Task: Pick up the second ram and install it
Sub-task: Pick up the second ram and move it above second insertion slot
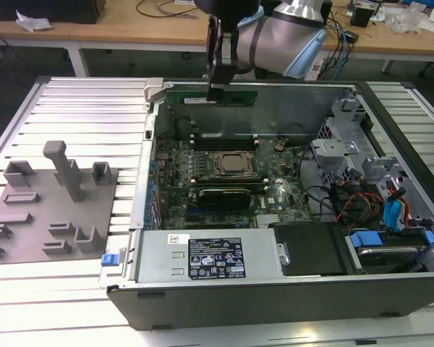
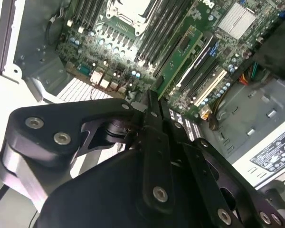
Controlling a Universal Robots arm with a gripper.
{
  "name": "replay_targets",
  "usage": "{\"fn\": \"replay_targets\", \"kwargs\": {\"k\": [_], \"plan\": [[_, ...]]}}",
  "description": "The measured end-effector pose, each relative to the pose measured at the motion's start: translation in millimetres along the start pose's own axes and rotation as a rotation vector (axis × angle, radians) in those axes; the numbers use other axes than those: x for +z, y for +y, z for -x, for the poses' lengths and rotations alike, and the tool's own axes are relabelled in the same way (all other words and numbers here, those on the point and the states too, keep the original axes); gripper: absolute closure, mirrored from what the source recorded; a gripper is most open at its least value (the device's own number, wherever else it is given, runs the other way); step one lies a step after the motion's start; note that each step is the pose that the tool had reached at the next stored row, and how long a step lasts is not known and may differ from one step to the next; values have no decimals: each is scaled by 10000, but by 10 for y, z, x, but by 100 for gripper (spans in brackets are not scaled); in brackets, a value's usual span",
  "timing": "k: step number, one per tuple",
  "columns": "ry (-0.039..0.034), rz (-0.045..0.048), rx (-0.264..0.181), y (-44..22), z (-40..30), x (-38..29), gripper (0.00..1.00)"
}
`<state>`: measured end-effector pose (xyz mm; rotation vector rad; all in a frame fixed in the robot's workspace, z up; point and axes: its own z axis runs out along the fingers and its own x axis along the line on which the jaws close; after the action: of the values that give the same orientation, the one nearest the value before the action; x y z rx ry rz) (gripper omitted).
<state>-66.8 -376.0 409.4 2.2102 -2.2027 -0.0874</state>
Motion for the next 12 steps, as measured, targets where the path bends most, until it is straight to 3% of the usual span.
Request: {"fn": "replay_targets", "kwargs": {"k": [9,12], "plan": [[61,23,4,-153,9,196,87],[68,41,4,-271,8,278,87]]}}
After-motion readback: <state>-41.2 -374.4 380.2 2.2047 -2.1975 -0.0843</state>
